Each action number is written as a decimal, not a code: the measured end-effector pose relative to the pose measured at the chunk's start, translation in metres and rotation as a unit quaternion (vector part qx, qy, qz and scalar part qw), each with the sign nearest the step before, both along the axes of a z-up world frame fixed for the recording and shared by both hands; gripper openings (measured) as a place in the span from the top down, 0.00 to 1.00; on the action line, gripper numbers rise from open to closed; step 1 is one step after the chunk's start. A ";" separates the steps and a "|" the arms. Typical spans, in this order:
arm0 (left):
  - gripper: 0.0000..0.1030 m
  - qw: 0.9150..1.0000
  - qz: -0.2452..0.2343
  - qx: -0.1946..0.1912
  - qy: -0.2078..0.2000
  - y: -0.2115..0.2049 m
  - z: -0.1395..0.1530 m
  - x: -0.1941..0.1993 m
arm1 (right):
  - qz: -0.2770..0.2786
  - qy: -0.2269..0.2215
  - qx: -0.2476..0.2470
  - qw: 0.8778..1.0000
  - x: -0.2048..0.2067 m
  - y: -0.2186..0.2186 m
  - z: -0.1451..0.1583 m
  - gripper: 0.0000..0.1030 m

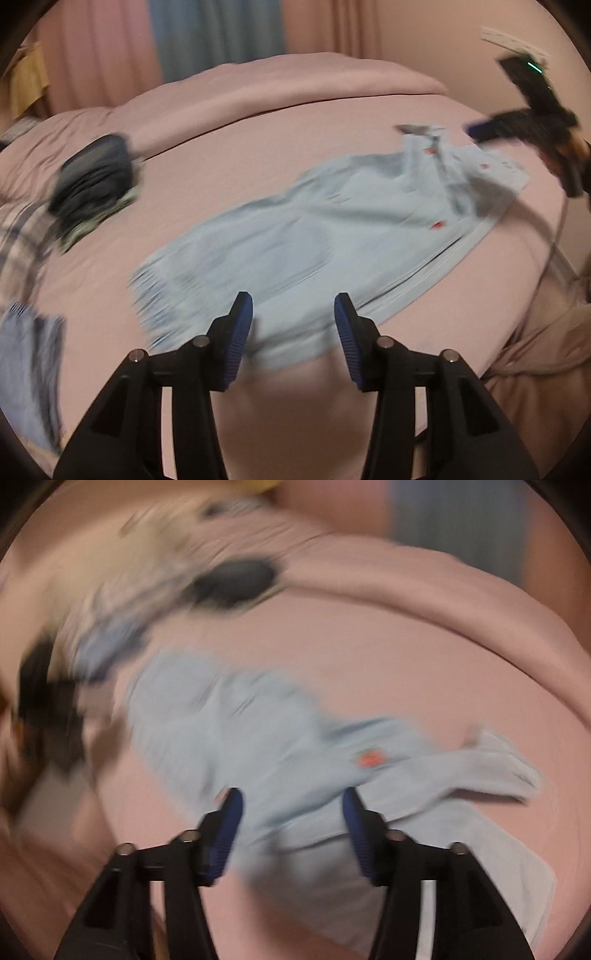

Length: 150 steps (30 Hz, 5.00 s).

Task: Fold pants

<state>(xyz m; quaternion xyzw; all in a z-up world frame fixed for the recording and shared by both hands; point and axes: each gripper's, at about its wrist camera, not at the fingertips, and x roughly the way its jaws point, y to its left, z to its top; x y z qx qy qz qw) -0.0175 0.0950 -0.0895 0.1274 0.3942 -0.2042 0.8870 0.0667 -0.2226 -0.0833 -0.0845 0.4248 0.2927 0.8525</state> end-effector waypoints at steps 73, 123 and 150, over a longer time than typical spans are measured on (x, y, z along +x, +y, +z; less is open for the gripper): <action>0.34 0.977 -0.180 -0.071 0.086 -0.195 -0.007 0.043 | -0.563 -0.048 0.024 0.825 -0.057 -0.208 -0.028 0.51; 0.83 0.973 0.125 -0.157 0.115 0.066 -0.060 0.058 | 0.012 0.274 0.085 0.958 0.234 0.170 -0.097 0.94; 0.52 0.993 -0.032 -0.011 0.112 -0.072 -0.056 0.028 | 0.092 0.087 -0.072 0.989 -0.007 0.124 -0.089 0.95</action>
